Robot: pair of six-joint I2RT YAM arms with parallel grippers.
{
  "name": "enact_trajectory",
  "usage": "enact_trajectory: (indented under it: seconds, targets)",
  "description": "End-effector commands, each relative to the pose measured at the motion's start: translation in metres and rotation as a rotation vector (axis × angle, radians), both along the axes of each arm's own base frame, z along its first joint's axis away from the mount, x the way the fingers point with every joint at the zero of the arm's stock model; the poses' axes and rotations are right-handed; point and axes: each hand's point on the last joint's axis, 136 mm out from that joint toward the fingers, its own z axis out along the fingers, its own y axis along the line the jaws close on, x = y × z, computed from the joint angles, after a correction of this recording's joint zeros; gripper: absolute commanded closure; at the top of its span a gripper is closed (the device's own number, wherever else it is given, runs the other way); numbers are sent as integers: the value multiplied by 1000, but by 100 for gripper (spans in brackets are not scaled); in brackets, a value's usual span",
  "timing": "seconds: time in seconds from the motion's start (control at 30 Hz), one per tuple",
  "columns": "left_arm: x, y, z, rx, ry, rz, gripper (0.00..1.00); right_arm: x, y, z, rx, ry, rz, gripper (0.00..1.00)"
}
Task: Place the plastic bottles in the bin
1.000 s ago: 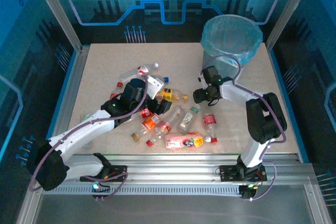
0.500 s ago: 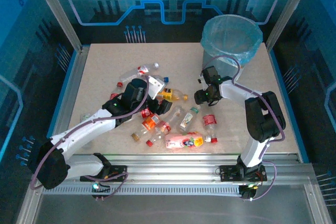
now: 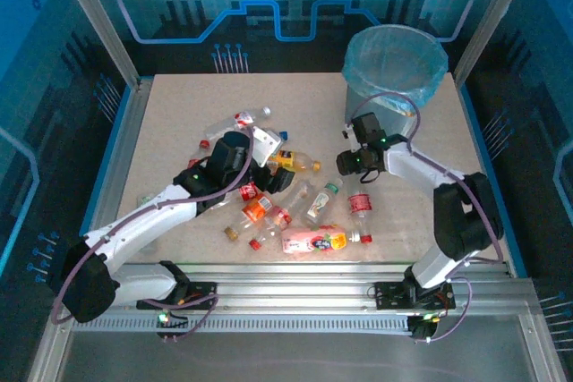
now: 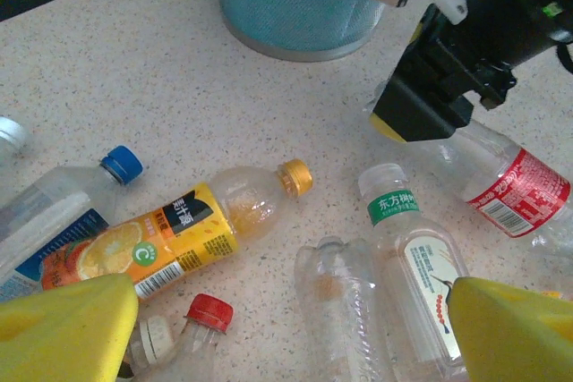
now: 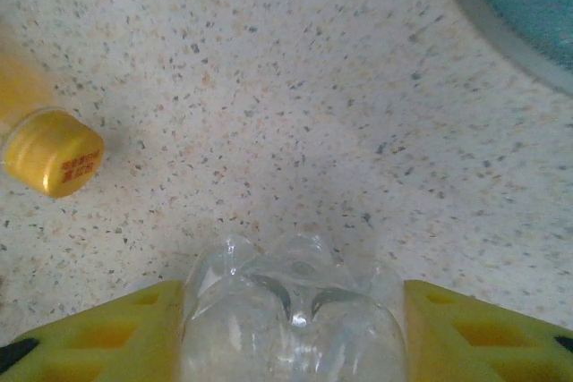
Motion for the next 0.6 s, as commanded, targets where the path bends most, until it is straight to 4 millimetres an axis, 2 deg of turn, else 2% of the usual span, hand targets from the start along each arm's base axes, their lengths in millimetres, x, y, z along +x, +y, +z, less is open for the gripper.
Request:
enact_trajectory:
  seconds: [0.0, 0.17, 0.3, 0.47, 0.57]
  targets:
    - [0, -6, 21, -30, -34, -9, 9, -1, -10, 19, -7, -74, -27, 45]
    - [-1, -10, 33, -46, -55, -20, 9, -13, -9, 46, 9, -167, -1, 47]
    - [-4, -14, 47, -62, -82, -36, 9, -28, 7, 80, 25, -285, 79, 49]
    - [-5, -17, 73, -94, -125, -40, 10, -44, 21, 139, 55, -454, 152, 51]
    - [-6, -19, 92, -124, -156, -42, 10, -47, 28, 185, 101, -556, 176, 51]
